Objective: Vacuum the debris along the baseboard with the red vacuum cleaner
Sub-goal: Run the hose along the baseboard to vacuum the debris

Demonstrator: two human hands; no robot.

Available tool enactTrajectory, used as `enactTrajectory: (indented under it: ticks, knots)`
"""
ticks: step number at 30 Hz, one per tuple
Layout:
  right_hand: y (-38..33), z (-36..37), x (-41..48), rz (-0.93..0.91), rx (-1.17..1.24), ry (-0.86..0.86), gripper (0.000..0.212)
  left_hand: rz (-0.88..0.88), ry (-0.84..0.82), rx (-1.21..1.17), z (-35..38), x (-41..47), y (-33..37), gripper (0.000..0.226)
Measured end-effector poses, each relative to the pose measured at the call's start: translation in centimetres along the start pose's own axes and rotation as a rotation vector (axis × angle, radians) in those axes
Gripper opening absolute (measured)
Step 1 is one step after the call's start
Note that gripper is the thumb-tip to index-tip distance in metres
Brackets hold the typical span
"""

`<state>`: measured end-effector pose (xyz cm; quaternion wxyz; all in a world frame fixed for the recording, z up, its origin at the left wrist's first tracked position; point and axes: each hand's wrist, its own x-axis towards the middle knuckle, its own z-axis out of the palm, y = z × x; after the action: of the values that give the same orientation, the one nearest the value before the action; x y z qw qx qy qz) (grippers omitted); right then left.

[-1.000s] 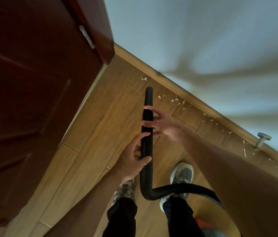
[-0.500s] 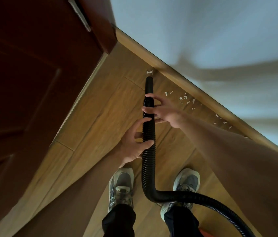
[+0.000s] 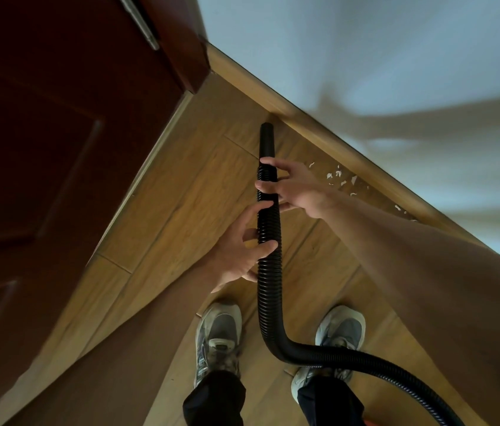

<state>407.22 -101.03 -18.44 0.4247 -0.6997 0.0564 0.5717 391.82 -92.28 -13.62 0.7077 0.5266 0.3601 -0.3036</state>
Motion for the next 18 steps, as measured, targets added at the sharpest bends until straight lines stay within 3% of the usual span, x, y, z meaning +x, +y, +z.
enactTrajectory:
  ticks: [18]
  knots:
    - [6.8,-0.8,-5.5,0.142,0.359,0.074,0.060,-0.121,-0.125,0.056,3.2,-2.9,-1.4,0.067]
